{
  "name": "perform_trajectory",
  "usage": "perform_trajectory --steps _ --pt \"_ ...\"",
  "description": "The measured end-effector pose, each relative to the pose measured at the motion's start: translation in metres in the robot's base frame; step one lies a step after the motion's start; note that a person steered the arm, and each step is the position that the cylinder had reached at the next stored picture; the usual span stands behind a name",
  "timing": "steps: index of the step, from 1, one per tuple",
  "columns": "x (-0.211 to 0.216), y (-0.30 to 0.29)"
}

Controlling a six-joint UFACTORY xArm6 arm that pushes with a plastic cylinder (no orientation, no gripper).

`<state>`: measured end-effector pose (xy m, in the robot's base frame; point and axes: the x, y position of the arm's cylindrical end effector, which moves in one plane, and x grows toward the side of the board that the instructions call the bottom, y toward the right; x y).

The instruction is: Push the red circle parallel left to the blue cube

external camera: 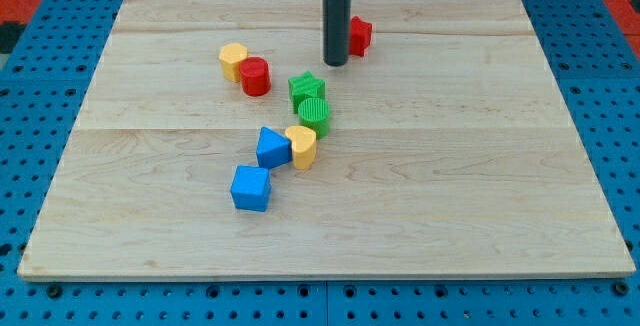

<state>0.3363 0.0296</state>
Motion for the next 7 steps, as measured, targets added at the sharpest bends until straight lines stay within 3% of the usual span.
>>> perform_trajectory --steps 1,2,3,4,5,6,7 --pt "-0.025 0.064" --pt "-0.066 0.077" --pt "-0.058 -0.053" --pt "-0.028 -0.113" --pt "-0.035 -0.079" --pt "-0.072 -0.074" --pt "-0.050 -0.019"
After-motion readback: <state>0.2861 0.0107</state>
